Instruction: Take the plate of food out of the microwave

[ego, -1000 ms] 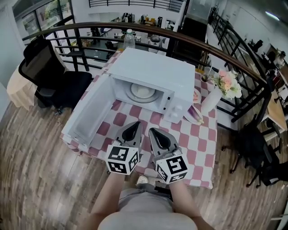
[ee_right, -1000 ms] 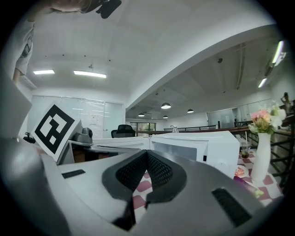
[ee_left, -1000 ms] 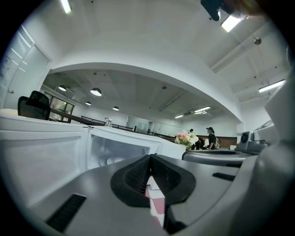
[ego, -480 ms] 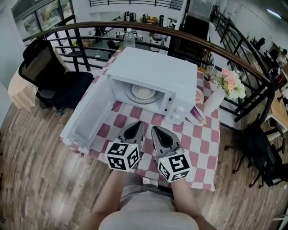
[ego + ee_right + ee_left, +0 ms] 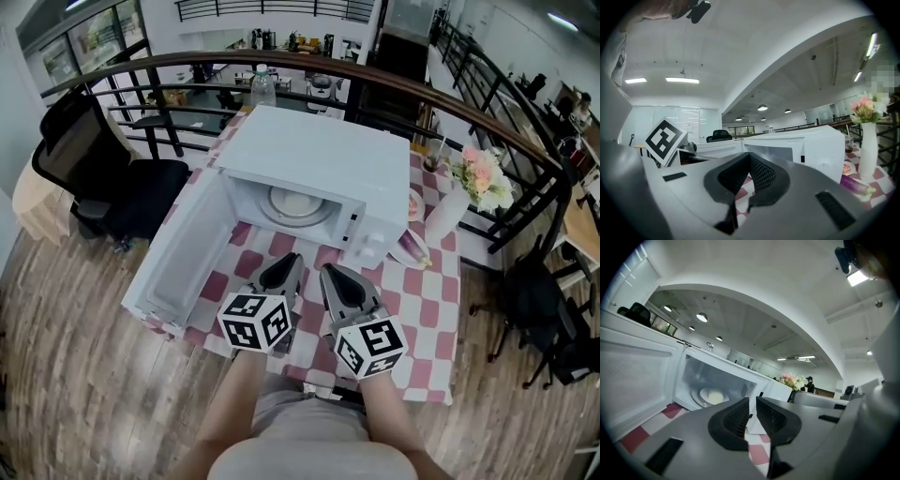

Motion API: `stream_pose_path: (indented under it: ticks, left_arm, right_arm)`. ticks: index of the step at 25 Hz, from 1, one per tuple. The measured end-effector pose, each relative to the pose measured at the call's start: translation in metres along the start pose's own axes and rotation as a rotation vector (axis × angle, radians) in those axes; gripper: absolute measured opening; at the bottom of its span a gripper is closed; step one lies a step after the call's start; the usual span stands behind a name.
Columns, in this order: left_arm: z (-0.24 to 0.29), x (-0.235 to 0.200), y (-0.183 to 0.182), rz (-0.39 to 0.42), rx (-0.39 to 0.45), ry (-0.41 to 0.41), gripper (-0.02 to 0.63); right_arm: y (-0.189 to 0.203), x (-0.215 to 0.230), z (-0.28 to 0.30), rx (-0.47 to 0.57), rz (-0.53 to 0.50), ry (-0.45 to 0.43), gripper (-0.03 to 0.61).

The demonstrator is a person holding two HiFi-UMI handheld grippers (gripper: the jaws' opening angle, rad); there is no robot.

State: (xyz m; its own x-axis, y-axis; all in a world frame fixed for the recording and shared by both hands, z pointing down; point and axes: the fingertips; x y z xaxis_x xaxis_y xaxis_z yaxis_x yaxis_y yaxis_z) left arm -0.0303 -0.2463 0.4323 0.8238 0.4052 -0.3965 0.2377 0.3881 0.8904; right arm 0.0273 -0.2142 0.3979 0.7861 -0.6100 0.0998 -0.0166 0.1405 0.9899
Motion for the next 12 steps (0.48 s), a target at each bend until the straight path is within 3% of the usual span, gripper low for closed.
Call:
stream_pose_path:
  ticks: [3,7,12]
  left_arm:
    - [0.011,-0.006,0.001,-0.068,-0.005,0.023,0.071]
    - [0.023,-0.020,0.002,-0.222,-0.002,0.071,0.117]
    - [0.036,-0.039,0.010,-0.318,-0.026,0.071,0.208]
  right_arm:
    - [-0.001,0.010,0.004,0.000,0.016,0.012,0.023]
    - [0.000,0.016,0.013,-0.015,0.012,0.018,0.023]
    - [0.012,0.022,0.025,-0.045,0.018,0.025,0.023]
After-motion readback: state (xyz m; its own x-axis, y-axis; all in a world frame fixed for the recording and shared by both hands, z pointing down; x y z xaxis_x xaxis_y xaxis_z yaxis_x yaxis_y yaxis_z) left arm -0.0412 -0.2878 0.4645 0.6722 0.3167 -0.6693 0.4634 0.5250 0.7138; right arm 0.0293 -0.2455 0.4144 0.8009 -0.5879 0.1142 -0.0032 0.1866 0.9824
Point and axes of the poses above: the fingertips, and each gripper's own axes: z forward along the fingers, x to its right, y out of its underside, and after that the axes turned 3 degrees about -x, right-handed
